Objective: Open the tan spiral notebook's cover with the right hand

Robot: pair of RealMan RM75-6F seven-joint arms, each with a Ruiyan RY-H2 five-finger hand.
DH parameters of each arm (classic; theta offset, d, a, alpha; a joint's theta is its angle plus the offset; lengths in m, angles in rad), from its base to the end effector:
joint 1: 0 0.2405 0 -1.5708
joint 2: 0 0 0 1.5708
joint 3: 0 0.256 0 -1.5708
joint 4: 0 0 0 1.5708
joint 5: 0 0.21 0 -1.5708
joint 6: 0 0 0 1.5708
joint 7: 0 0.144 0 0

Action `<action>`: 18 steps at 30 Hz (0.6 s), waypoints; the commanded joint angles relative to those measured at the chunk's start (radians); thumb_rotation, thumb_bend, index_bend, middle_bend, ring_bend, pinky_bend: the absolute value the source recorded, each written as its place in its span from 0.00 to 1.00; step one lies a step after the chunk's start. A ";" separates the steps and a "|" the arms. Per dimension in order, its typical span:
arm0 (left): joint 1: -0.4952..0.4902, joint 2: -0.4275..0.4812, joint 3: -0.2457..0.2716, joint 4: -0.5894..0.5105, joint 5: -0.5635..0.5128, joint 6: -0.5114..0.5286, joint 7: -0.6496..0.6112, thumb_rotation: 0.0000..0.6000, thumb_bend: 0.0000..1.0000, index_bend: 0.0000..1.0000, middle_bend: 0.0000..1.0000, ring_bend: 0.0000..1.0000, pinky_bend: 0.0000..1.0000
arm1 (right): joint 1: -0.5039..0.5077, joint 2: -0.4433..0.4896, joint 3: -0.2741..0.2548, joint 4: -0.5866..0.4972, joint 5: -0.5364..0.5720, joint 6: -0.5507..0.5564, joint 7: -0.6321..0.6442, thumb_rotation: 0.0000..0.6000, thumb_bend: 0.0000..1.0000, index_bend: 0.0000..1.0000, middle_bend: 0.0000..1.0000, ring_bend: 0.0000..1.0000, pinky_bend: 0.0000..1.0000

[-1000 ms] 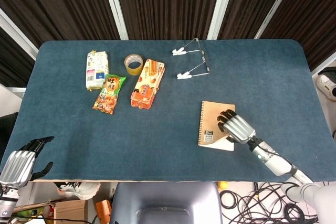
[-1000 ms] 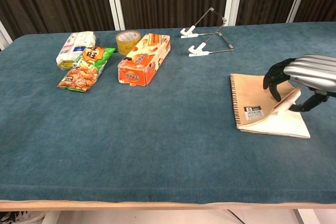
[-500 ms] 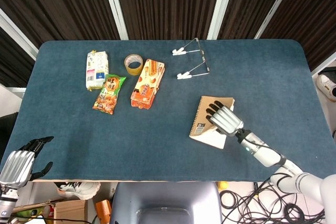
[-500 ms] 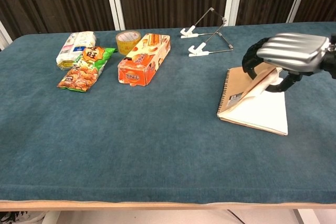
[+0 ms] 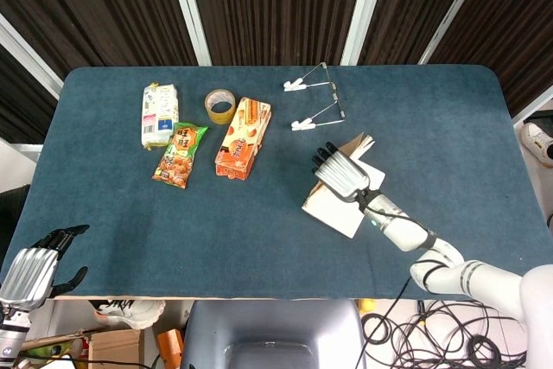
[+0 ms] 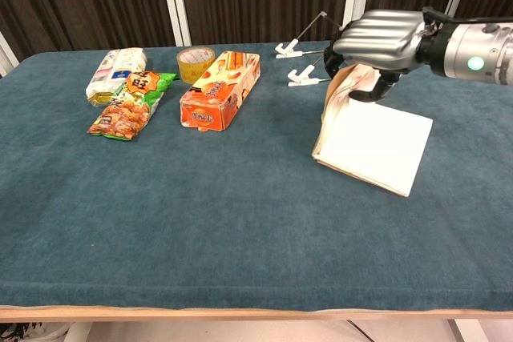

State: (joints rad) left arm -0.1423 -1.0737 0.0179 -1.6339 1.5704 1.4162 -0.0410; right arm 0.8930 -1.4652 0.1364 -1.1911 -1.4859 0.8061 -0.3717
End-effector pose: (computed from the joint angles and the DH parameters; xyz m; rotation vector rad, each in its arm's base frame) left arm -0.3010 0.1826 0.1497 -1.5453 -0.9520 -0.9019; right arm -0.1440 -0.4041 0.0143 2.1352 -0.2122 0.6761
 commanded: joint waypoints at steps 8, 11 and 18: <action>0.000 0.000 -0.001 0.002 -0.001 0.000 -0.001 1.00 0.32 0.21 0.28 0.25 0.47 | 0.074 -0.186 0.003 0.302 -0.008 -0.029 0.141 1.00 0.45 0.59 0.32 0.18 0.23; -0.002 -0.001 0.000 0.002 -0.002 -0.005 0.002 1.00 0.32 0.21 0.28 0.25 0.47 | 0.095 -0.249 0.002 0.403 -0.028 -0.004 0.214 1.00 0.45 0.51 0.31 0.16 0.23; -0.006 -0.003 -0.001 0.000 -0.004 -0.012 0.009 1.00 0.32 0.21 0.28 0.25 0.47 | 0.136 -0.369 -0.017 0.611 -0.074 0.056 0.405 1.00 0.45 0.29 0.20 0.07 0.15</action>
State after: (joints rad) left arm -0.1481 -1.0766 0.0173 -1.6342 1.5666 1.4046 -0.0322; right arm 1.0055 -1.7850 0.1283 -0.6434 -1.5392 0.8383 -0.0256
